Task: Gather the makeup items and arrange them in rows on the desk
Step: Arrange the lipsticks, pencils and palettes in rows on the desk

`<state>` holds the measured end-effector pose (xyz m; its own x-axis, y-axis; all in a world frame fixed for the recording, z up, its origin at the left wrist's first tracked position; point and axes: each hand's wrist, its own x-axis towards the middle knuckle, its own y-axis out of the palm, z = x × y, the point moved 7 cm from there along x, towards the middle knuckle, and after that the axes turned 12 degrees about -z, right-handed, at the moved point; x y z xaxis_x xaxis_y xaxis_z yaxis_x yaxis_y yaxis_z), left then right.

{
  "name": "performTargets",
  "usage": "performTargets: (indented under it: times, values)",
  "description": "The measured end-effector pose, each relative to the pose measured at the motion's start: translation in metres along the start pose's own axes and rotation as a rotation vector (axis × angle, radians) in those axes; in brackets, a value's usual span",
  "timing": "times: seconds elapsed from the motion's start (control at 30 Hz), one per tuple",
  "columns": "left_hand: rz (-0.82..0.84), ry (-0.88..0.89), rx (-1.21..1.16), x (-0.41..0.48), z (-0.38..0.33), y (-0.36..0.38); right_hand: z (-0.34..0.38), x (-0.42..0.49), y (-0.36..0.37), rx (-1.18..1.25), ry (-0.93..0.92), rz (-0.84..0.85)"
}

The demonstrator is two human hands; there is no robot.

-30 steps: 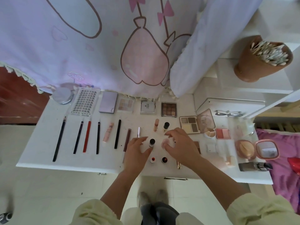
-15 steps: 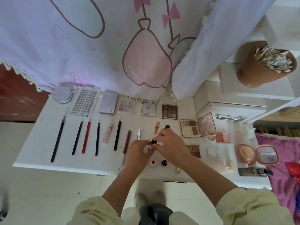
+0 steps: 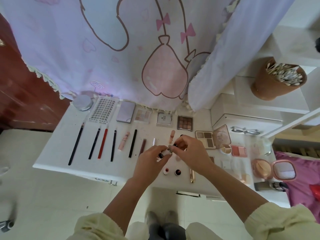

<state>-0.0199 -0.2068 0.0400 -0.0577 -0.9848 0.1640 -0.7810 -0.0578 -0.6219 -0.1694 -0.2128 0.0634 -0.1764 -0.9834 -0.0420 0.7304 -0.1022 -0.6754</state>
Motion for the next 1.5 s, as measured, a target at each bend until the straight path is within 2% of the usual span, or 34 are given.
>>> performTargets:
  times: [0.5,0.63,0.87,1.1,1.3,1.5]
  values:
    - [-0.017,0.114,0.028,-0.010,-0.021,-0.023,0.017,-0.010,-0.009,0.158,0.023,0.088]
    - [-0.027,0.133,0.057,-0.009,-0.027,-0.026,0.022,-0.011,-0.015,0.162,-0.019,0.068]
    - [0.066,0.097,0.067,-0.010,-0.027,-0.023,0.032,-0.016,-0.020,0.120,-0.178,0.122]
    - [0.027,0.112,0.054,-0.010,-0.037,-0.025,0.026,-0.016,-0.022,0.122,-0.010,0.114]
    - [0.031,0.112,0.073,-0.011,-0.036,-0.026,0.026,-0.014,-0.025,0.094,-0.099,0.140]
    - [0.027,0.126,0.085,-0.011,-0.042,-0.027,0.022,-0.013,-0.024,0.131,0.006,0.126]
